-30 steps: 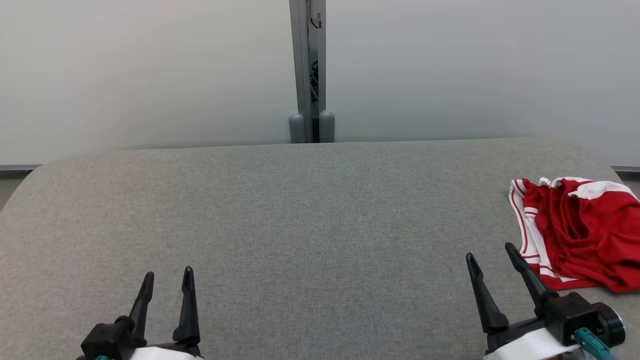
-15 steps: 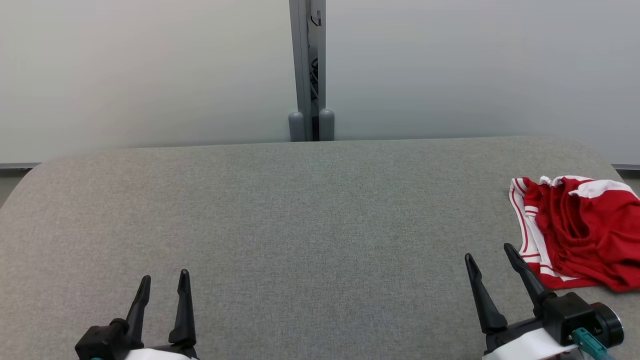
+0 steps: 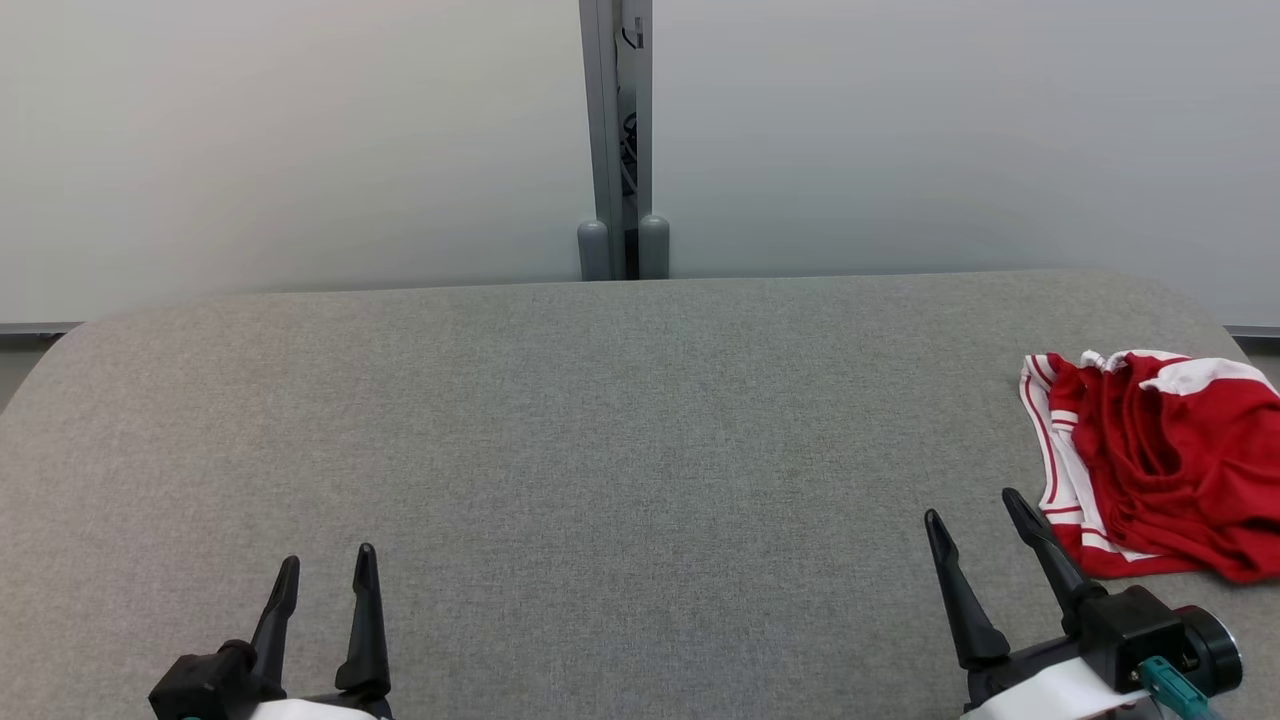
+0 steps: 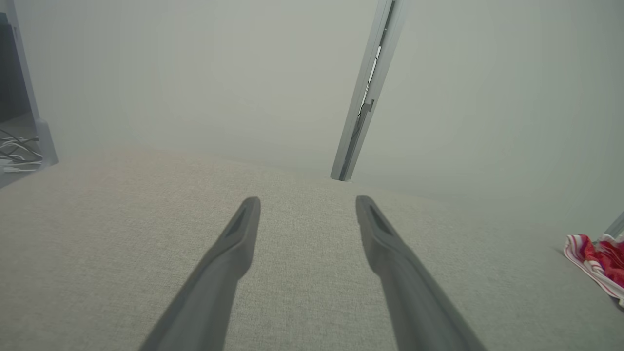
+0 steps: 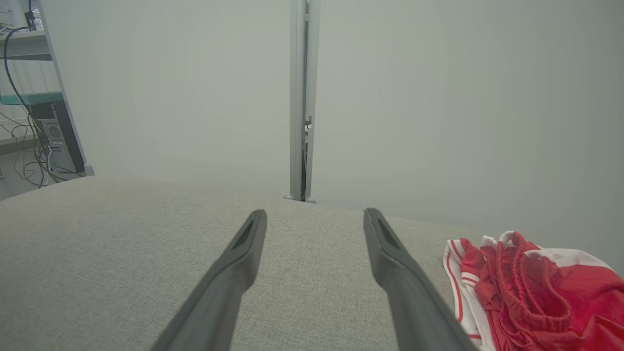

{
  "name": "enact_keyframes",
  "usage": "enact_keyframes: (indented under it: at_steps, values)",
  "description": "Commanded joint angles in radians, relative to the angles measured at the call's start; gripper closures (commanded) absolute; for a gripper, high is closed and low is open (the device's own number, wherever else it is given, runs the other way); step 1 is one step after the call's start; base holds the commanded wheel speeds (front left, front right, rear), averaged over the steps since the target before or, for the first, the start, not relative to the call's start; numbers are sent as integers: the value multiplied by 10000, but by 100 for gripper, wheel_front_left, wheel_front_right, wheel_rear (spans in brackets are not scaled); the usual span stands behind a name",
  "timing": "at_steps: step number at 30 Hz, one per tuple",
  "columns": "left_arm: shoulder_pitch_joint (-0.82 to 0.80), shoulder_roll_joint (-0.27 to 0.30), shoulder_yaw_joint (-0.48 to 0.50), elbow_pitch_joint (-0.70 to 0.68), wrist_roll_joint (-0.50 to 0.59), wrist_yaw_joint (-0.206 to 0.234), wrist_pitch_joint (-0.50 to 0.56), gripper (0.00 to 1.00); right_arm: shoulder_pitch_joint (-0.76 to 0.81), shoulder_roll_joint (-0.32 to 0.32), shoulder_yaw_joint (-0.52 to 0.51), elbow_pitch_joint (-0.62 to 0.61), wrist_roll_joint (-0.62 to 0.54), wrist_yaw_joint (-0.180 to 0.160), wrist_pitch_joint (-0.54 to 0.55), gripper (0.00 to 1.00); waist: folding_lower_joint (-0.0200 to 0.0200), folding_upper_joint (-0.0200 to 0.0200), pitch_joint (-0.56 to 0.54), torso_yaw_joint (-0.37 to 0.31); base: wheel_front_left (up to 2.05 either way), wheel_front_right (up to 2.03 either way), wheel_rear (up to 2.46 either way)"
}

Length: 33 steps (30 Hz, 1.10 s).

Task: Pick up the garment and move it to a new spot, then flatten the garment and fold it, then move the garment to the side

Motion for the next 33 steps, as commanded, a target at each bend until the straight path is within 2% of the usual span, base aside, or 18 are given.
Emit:
enact_keyframes:
  at_steps: [1, 33]
  values:
    - [-106, 38, 36, 17, -8, 24, -37, 0, -74, -32, -23, 9, -3, 1, -6, 0, 0, 0, -3, -2, 0, 0, 0]
    - [-66, 38, -16, 297, -188, 119, -37, 0, -79, -125, 100, 121, 58, 1, -6, 0, 0, 0, -90, 1, 0, 0, 0]
